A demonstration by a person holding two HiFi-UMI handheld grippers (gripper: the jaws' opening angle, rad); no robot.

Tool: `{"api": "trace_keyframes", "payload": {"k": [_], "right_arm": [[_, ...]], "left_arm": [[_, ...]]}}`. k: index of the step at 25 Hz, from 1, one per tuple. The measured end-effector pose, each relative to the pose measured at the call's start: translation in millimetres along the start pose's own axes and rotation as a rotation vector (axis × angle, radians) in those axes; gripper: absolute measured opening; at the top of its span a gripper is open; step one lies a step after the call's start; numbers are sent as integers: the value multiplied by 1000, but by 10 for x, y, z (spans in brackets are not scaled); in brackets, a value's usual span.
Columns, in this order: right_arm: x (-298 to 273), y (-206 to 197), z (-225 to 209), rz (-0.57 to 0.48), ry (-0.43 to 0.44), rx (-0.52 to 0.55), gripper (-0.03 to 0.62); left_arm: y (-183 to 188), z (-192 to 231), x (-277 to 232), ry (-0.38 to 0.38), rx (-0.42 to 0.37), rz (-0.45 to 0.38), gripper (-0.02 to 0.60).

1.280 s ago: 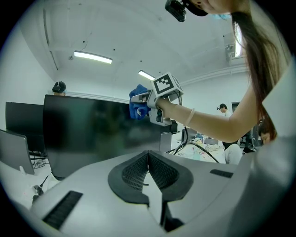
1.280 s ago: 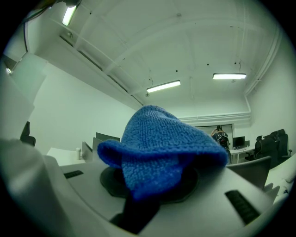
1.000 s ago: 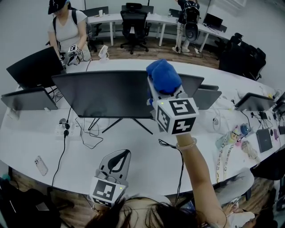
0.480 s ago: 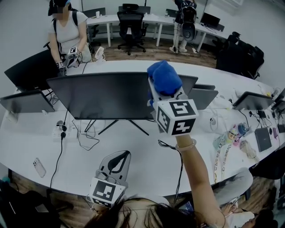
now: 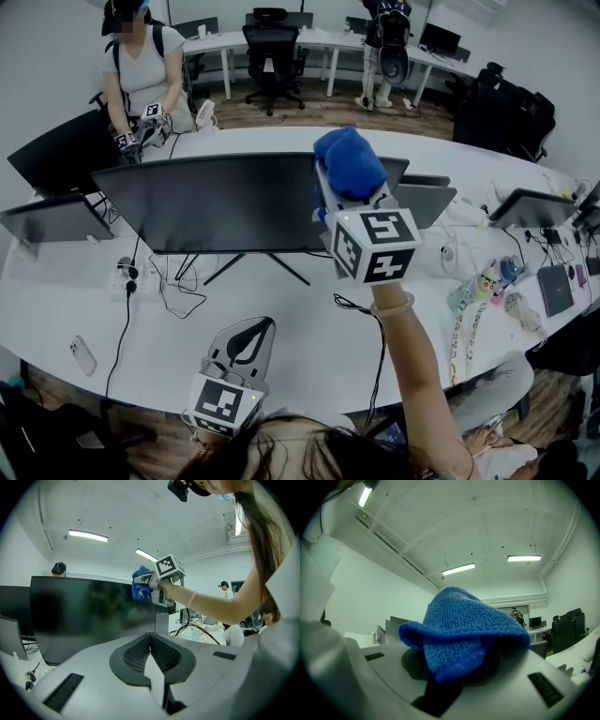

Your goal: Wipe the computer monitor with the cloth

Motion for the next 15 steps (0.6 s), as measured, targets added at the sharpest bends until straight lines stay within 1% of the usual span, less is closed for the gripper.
{"api": "trace_keyframes", "payload": {"k": [3, 8, 15], "right_arm": [[19, -16, -53, -1, -7, -2, 100], [52, -32, -122, 0, -16, -7, 100], [91, -60, -209, 7, -30, -2, 100]], "left_arm": [[-4, -24, -32, -5, -9, 0, 9], [-10, -87, -66, -12, 10, 15, 9], [-35, -122, -123, -30, 9, 21, 9]]}}
Point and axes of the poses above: the fingertips, and each gripper's own axes: x backward along the fingers, z to its left, y out of its top, the point moved 1 cm from there along x, backward along the fingers, and after that the axes turned 13 degrees about x, right-handed, at the moved point
